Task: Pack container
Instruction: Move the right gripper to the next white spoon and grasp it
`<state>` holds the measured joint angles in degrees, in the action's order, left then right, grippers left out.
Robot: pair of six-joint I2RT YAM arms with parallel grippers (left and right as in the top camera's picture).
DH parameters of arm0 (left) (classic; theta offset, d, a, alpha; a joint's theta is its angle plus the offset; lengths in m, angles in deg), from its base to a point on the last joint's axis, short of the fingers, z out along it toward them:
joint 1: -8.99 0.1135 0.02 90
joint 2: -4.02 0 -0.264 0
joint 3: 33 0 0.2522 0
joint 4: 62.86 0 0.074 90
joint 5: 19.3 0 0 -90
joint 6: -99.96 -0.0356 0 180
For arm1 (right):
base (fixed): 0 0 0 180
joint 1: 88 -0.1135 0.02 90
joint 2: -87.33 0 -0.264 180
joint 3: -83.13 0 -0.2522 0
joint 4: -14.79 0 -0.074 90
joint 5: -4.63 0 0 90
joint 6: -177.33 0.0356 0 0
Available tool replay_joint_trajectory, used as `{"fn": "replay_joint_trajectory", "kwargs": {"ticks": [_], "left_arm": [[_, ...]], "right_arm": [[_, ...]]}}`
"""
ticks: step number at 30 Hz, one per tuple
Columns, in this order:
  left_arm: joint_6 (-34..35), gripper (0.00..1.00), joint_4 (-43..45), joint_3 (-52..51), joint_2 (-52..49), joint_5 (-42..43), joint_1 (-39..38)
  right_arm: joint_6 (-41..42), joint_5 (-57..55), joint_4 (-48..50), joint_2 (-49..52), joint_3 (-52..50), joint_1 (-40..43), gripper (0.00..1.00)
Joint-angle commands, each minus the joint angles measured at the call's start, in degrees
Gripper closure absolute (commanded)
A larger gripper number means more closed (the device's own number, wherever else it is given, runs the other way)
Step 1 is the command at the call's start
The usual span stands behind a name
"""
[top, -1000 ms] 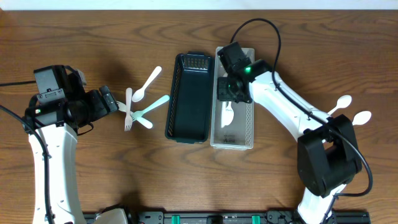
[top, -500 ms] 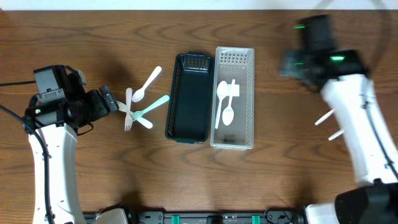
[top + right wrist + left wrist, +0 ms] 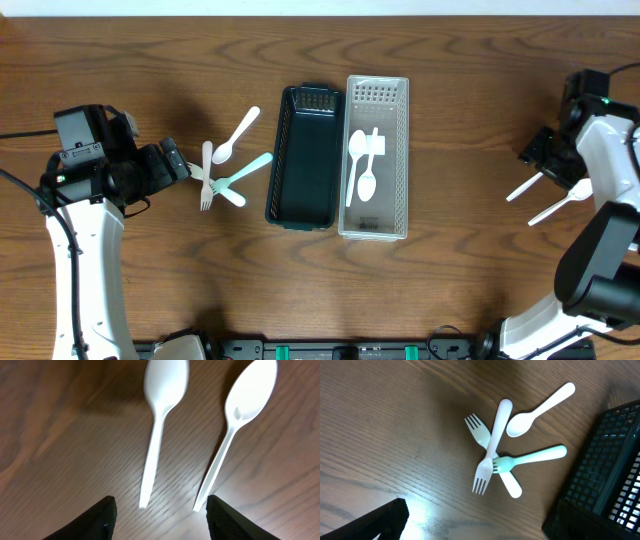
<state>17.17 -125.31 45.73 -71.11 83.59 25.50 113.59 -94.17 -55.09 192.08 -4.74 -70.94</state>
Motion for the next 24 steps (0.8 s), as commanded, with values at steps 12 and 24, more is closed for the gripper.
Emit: {"fn": "replay_joint_trajectory", "kwargs": {"ticks": [12,24], "left_arm": [[-1.0,0.02,-0.1,1.5,0.3,-0.7,0.3],[-1.0,0.02,-0.1,1.5,0.3,-0.7,0.3]], "right_arm": [[3.7,1.7,4.8,8.7,0.2,3.4,0.41],[8.0,1.7,9.0,11.1,0.2,3.8,0.49]]}}
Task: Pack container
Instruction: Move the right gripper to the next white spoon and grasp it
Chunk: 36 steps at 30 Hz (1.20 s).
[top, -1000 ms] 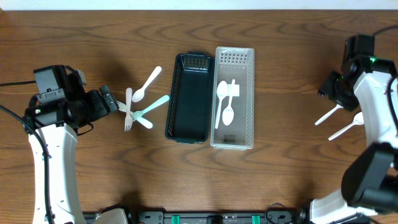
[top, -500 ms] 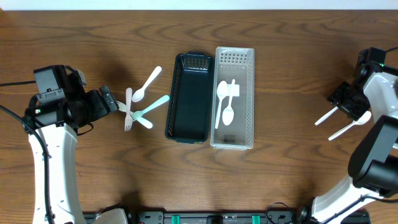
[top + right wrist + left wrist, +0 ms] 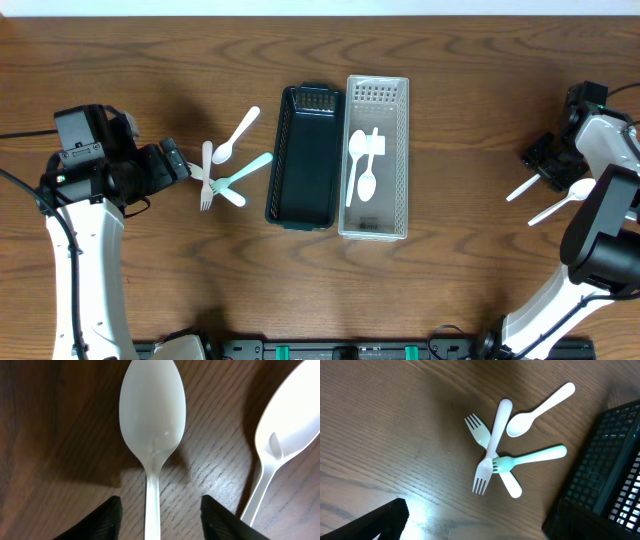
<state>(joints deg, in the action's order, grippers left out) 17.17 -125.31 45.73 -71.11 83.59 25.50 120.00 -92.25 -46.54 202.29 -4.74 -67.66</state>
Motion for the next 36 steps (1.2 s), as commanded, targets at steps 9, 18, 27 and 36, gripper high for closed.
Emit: {"fn": "replay_joint_trajectory", "kwargs": {"ticks": [9,18,27,36], "left_arm": [[-1.0,0.02,-0.1,1.5,0.3,-0.7,0.3],[-1.0,0.02,-0.1,1.5,0.3,-0.7,0.3],[-1.0,0.02,-0.2,1.5,0.3,-0.7,0.3],[-1.0,0.02,-0.1,1.5,0.3,-0.7,0.3]], "right_arm": [[3.6,-0.6,1.2,2.4,0.2,0.5,0.53],[5.5,-2.1,1.1,2.4,-0.2,0.5,0.57],[5.5,-2.1,0.3,2.4,-0.7,0.5,0.68],[5.5,-2.1,3.1,2.4,-4.5,0.6,0.66]]}}
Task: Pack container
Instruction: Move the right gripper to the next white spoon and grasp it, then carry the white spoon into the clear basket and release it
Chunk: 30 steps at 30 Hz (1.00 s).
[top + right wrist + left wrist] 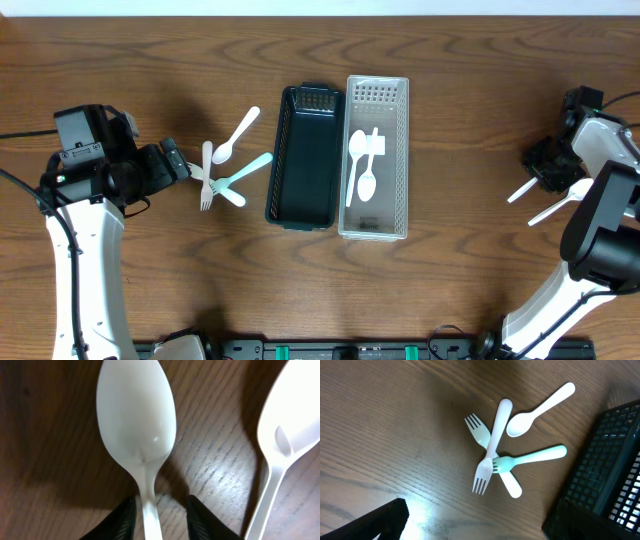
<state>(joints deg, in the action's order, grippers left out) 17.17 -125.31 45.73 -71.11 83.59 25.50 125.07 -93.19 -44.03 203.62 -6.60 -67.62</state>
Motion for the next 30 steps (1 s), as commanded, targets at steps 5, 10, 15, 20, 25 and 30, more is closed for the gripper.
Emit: {"fn": "replay_joint_trajectory", "kwargs": {"ticks": [5,10,15,20,25,30], "left_arm": [[-1.0,0.02,-0.1,1.5,0.3,-0.7,0.3],[-1.0,0.02,-0.2,1.5,0.3,-0.7,0.3],[-1.0,0.02,-0.1,1.5,0.3,-0.7,0.3],[-1.0,0.02,-0.1,1.5,0.3,-0.7,0.3],[-1.0,0.02,-0.1,1.5,0.3,-0.7,0.3],[-1.0,0.02,-0.1,1.5,0.3,-0.7,0.3]], "right_arm": [[0.4,0.8,0.9,1.0,-3.4,0.5,0.85],[-2.2,7.6,-0.4,-1.6,-2.4,0.0,0.96],[-6.5,12.1,-1.6,-9.3,-1.9,-3.3,0.99],[-9.6,17.9,-1.9,-21.0,-1.9,-10.8,0.99],[-9.5,18.0,0.6,-30.2,-1.9,-24.6,0.99],[-5.4,8.8,4.1,-27.6,-2.4,-39.6,0.99]]}}
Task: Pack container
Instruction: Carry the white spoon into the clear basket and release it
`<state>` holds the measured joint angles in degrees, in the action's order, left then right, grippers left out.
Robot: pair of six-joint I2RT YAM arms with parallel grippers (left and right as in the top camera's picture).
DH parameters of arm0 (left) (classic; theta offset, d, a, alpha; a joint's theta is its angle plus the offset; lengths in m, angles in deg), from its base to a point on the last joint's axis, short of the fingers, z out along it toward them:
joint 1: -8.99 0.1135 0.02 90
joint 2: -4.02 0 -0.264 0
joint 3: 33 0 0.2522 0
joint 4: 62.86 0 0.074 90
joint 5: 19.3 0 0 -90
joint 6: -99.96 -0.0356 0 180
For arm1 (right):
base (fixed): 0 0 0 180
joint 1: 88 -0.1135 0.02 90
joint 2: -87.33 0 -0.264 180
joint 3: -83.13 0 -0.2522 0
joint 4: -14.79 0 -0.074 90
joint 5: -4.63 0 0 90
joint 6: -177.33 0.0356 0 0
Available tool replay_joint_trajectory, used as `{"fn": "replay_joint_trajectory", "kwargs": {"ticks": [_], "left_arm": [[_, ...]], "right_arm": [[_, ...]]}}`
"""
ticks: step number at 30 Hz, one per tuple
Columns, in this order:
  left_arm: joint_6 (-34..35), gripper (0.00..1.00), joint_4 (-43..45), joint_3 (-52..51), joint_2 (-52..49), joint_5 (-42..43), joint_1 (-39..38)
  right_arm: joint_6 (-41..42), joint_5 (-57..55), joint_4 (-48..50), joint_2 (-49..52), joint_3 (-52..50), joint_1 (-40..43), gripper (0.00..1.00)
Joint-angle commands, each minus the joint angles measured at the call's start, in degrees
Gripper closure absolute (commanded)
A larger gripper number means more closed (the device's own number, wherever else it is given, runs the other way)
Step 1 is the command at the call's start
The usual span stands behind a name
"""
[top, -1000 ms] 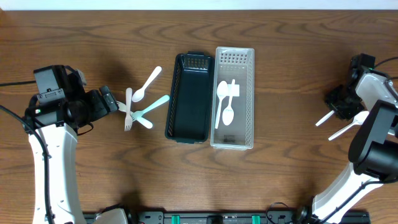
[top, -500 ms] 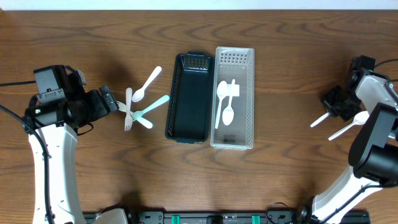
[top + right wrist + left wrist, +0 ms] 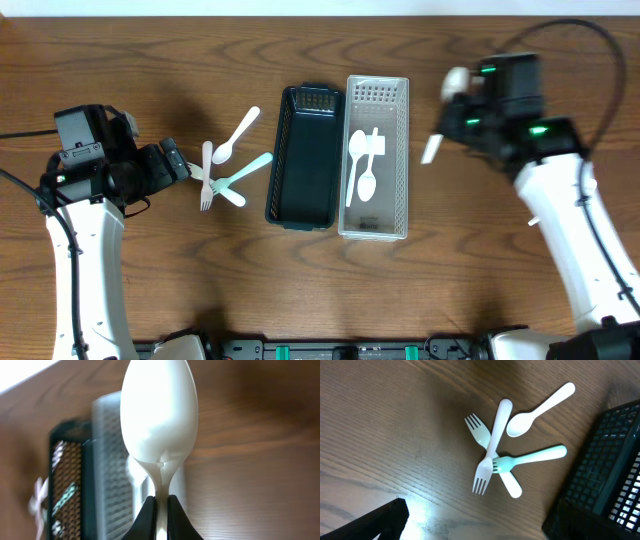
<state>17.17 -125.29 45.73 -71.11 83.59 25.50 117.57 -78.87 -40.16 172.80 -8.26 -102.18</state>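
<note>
My right gripper [image 3: 161,497] is shut on the neck of a white spoon [image 3: 159,410], held in the air just right of the clear basket [image 3: 377,225]; the spoon's handle [image 3: 432,150] shows overhead. Two white spoons [image 3: 362,160] lie in that basket. The black basket [image 3: 305,155] stands beside it. Left of it lie a white spoon [image 3: 540,410], a teal fork [image 3: 530,457], a white fork [image 3: 492,445] and a pale green fork [image 3: 477,430], crossed in a heap. My left gripper [image 3: 175,160] stands open beside the heap with nothing between its fingers.
A second white spoon [image 3: 531,218] lies on the wooden table [image 3: 150,280] at the right, mostly hidden under my right arm. The two baskets stand side by side at the centre.
My right gripper has shut on the spoon it straddled at the far right of the table, and now holds it in the air beside the clear basket. The left arm has not moved.
My right gripper hung open above two white spoons at the table's far right. Then it was lower, over the left spoon, then with its jaws either side of that spoon's neck. Now it holds that spoon by the clear basket. The left side stayed unchanged.
</note>
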Motion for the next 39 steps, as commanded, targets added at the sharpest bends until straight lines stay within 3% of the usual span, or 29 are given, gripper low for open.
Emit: {"fn": "replay_joint_trajectory", "kwargs": {"ticks": [1,6,9,11,17,21,29,33,39], "left_arm": [[-1.0,0.02,-0.2,1.5,0.3,-0.7,0.3],[-1.0,0.02,-0.2,1.5,0.3,-0.7,0.3],[-1.0,0.02,-0.2,1.5,0.3,-0.7,0.3],[-1.0,0.02,-0.2,1.5,0.3,-0.7,0.3],[-1.0,0.02,-0.2,1.5,0.3,-0.7,0.3],[-1.0,0.02,-0.2,1.5,0.3,-0.7,0.3],[-1.0,0.02,-0.2,1.5,0.3,-0.7,0.3],[-1.0,0.02,-0.2,1.5,0.3,-0.7,0.3],[-1.0,0.02,-0.2,1.5,0.3,-0.7,0.3]], "right_arm": [[3.0,-7.6,0.5,4.9,-0.9,-7.5,0.99],[4.6,-9.7,4.2,15.6,-0.9,-13.8,0.97],[6.1,-8.8,5.9,19.3,-0.9,-14.0,0.76],[5.9,-8.4,7.2,19.7,-0.8,-13.6,0.57],[-3.3,-9.0,6.3,12.7,1.8,-10.7,0.37],[-4.4,-17.4,1.7,5.2,1.8,-4.3,0.26],[0.4,-21.6,-12.6,3.7,0.1,20.8,0.25],[0.9,-15.0,-11.1,7.0,-4.8,31.7,0.23],[-0.8,-11.2,-8.0,12.8,-9.7,41.2,0.24]]}}
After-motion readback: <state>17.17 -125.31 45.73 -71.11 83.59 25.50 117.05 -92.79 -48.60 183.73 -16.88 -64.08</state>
